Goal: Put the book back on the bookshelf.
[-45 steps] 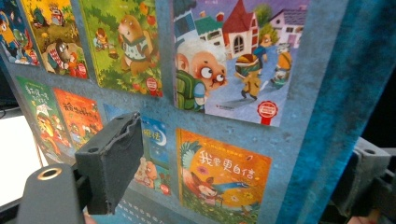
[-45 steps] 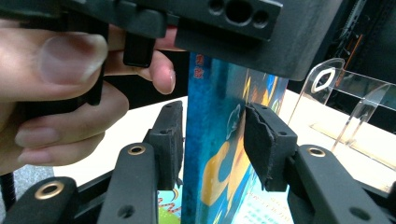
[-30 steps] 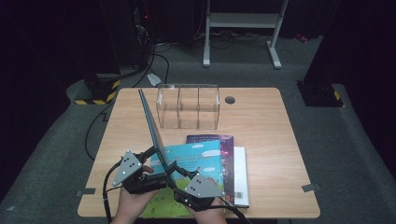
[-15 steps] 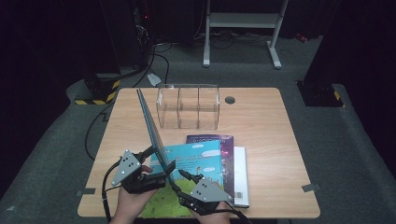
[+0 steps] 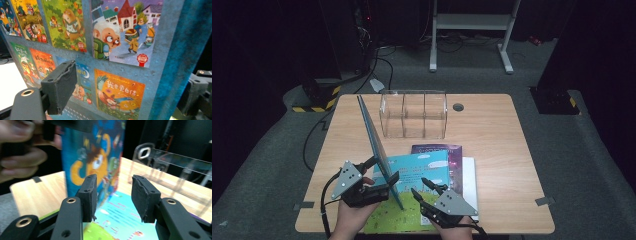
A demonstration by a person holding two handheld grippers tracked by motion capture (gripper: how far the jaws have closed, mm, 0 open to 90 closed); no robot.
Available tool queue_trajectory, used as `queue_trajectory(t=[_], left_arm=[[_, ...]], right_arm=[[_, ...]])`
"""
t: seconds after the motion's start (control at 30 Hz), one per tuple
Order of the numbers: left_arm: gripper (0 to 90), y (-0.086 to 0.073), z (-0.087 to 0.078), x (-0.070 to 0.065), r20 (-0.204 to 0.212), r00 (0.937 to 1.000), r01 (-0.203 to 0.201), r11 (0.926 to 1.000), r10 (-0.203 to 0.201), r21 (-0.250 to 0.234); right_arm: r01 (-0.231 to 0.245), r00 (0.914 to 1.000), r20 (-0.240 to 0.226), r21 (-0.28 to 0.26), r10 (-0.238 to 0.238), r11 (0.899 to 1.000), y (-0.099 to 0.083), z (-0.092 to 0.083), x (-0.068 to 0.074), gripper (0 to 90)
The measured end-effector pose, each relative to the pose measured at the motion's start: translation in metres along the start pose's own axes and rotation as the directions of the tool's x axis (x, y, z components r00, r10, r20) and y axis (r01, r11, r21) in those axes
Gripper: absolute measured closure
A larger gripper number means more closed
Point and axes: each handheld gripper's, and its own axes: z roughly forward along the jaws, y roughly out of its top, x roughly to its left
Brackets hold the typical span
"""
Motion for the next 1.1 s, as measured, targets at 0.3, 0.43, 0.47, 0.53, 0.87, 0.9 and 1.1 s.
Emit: queue_trajectory(t=[0.3,0.43,0.47,0.53,0.87,0.9,1.1], left_arm=[[16.8,0.000,-0.001,0.001,-0.002,1.0000,-0.008,1.0000,0.008,0.002],[16.8,0.000,-0.002,0.001,-0.002,0.9999,-0.011,0.9999,0.011,0.003],[16.8,0.000,-0.002,0.001,-0.002,0.9999,-0.011,0.9999,0.011,0.003],[16.8,0.000,-0.002,0.001,-0.002,0.9999,-0.010,0.9999,0.010,0.003],[19.8,-0.001,-0.004,0.003,0.002,0.9999,-0.014,0.9999,0.014,0.005],[20.3,-0.001,-0.004,0.004,0.002,0.9999,-0.016,0.9999,0.016,0.006],[21.8,-0.001,-0.006,0.004,-0.001,0.9998,-0.018,0.9998,0.018,0.007]], right_arm=[[-0.011,0.9942,0.108,0.019,0.009,1.000,-0.013,-0.021,-0.034,55.5],[-0.017,0.9840,0.178,0.027,0.012,0.999,-0.025,-0.034,-0.050,55.6],[-0.017,0.9814,0.192,0.029,0.011,0.999,-0.029,-0.036,-0.055,55.5],[-0.020,0.9749,0.222,0.046,0.009,0.999,-0.035,-0.040,-0.061,55.5],[-0.110,0.9408,0.329,0.069,0.082,0.992,-0.060,-0.052,-0.099,55.6],[-0.124,0.9388,0.332,0.074,0.093,0.990,-0.063,-0.052,-0.102,55.6],[-0.152,0.9328,0.342,0.084,0.114,0.985,-0.069,-0.052,-0.107,55.5]])
